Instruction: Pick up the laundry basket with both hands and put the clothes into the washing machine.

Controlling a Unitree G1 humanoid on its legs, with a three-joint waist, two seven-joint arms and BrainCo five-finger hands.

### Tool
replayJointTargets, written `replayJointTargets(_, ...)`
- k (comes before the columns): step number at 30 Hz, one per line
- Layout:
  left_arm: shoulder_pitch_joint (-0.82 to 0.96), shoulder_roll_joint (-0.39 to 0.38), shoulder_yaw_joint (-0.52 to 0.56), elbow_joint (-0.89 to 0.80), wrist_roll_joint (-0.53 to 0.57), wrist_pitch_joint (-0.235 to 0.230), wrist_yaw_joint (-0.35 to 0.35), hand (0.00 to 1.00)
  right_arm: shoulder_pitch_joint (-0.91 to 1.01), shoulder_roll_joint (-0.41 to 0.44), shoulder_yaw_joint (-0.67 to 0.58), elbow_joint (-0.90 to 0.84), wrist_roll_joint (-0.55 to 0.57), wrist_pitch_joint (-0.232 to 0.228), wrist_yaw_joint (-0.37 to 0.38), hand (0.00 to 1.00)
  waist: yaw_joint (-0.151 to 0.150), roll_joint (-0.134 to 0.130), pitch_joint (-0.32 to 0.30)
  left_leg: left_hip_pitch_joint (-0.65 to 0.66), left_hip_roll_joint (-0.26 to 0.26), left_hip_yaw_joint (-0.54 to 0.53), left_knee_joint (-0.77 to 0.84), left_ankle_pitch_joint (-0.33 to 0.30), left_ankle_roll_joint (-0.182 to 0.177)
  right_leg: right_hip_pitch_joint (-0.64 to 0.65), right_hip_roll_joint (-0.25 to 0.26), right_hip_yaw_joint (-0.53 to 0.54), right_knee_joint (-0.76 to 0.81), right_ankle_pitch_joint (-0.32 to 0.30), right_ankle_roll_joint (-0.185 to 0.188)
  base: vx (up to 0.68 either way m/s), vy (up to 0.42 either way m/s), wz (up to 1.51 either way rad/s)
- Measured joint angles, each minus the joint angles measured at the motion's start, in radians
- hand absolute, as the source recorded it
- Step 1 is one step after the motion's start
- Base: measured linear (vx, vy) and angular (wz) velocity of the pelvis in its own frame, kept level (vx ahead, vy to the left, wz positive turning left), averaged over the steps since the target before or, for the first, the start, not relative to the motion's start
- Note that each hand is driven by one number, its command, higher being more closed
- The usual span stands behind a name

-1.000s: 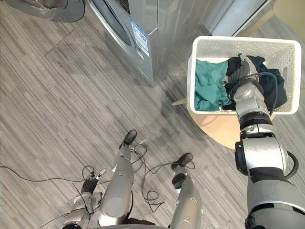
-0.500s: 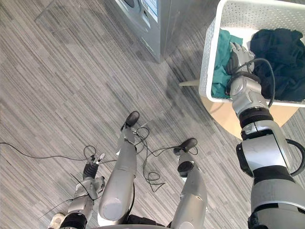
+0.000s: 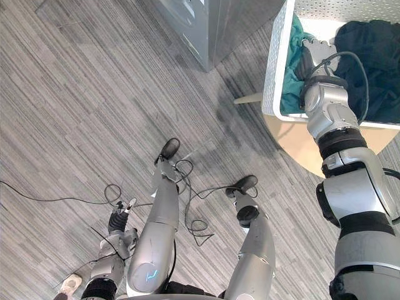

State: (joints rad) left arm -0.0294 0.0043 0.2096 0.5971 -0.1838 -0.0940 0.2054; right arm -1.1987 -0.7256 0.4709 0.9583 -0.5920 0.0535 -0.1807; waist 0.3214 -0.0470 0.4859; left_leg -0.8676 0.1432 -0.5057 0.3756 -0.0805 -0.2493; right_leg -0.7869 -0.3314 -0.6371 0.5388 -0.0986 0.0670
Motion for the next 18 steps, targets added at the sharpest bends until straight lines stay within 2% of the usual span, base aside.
replayJointTargets(5, 0.000, -0.009, 0.004, -0.008, 0.000, 0.000, 0.015, 0.00, 0.033, 0.013, -0.012, 0.001, 0.029, 0.000, 0.009, 1.00, 0.006, -0.001, -0.001, 0.030, 0.006, 0.001, 0.006, 0.001, -0.004, 0.036, 0.000, -0.004, -0.004, 0.000, 0.000, 0.11, -0.106, 0.04)
replayJointTargets(7, 0.000, -0.012, 0.004, -0.008, 0.000, 0.000, 0.015, 0.00, 0.063, 0.014, -0.030, 0.000, 0.077, -0.002, 0.011, 1.00, 0.017, -0.004, -0.002, 0.054, 0.011, 0.008, -0.004, 0.002, -0.004, 0.056, 0.003, -0.003, -0.011, 0.001, 0.000, 0.10, -0.094, 0.00)
replayJointTargets(8, 0.000, -0.012, 0.006, -0.008, 0.001, 0.000, 0.015, 0.00, 0.074, 0.018, -0.050, 0.000, 0.135, -0.003, 0.013, 1.00, 0.020, -0.006, -0.001, 0.071, 0.015, 0.013, -0.018, 0.005, -0.006, 0.067, 0.004, -0.002, -0.016, 0.001, 0.000, 0.09, -0.079, 0.00)
replayJointTargets(11, 0.006, -0.020, 0.029, -0.008, 0.000, 0.000, 0.017, 0.00, 0.119, 0.034, -0.178, -0.014, 0.326, -0.007, 0.009, 1.00, 0.017, -0.012, -0.002, 0.140, 0.022, 0.028, -0.073, 0.023, -0.005, 0.108, 0.003, 0.007, -0.032, 0.002, 0.001, 0.12, -0.106, 0.02)
replayJointTargets(13, 0.015, -0.020, 0.030, -0.006, 0.000, 0.000, 0.017, 0.00, 0.138, 0.034, -0.254, -0.043, 0.400, -0.009, 0.009, 1.00, 0.013, -0.013, -0.001, 0.184, 0.028, 0.044, -0.107, 0.034, -0.004, 0.138, 0.002, 0.009, -0.043, 0.004, 0.005, 0.12, -0.091, 0.00)
replayJointTargets(18, 0.036, -0.006, 0.037, 0.002, 0.000, 0.000, 0.014, 0.00, 0.148, 0.032, -0.464, -0.082, 0.552, -0.010, 0.004, 1.00, -0.028, -0.029, -0.008, 0.301, 0.034, 0.077, -0.160, 0.044, -0.001, 0.219, -0.002, 0.026, -0.057, 0.006, 0.008, 0.11, -0.054, -0.01)
